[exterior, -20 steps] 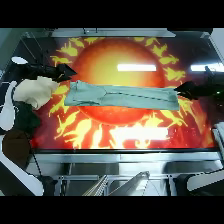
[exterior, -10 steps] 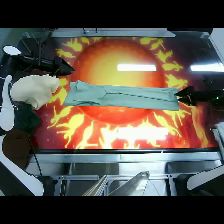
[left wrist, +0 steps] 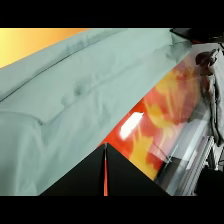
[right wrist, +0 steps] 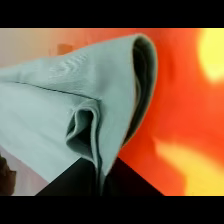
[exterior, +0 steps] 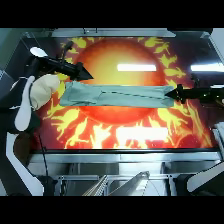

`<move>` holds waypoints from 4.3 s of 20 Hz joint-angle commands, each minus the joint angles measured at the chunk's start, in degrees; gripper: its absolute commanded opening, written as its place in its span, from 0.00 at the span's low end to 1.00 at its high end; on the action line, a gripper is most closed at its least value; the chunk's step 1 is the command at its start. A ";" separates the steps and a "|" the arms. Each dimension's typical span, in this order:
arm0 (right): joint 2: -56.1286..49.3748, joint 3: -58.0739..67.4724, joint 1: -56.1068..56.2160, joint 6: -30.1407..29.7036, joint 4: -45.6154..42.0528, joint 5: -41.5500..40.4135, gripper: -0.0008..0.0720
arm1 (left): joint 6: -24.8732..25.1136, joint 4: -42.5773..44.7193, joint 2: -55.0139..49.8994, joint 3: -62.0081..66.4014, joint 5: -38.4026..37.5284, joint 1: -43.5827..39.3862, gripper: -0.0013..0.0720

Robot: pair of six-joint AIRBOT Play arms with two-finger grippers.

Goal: Fold the shirts.

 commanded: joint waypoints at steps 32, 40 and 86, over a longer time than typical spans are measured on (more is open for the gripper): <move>-1.64 15.87 68.94 11.37 8.33 -59.54 0.58 | 0.02 -21.84 35.08 0.00 -6.75 22.67 0.04; 12.52 15.80 42.91 22.91 -10.91 -20.94 0.03 | 0.15 -21.09 30.60 0.00 -14.97 20.74 0.04; 41.13 13.60 -40.13 48.87 -45.33 30.73 0.04 | 6.45 -21.07 31.61 -11.80 -19.80 14.19 0.04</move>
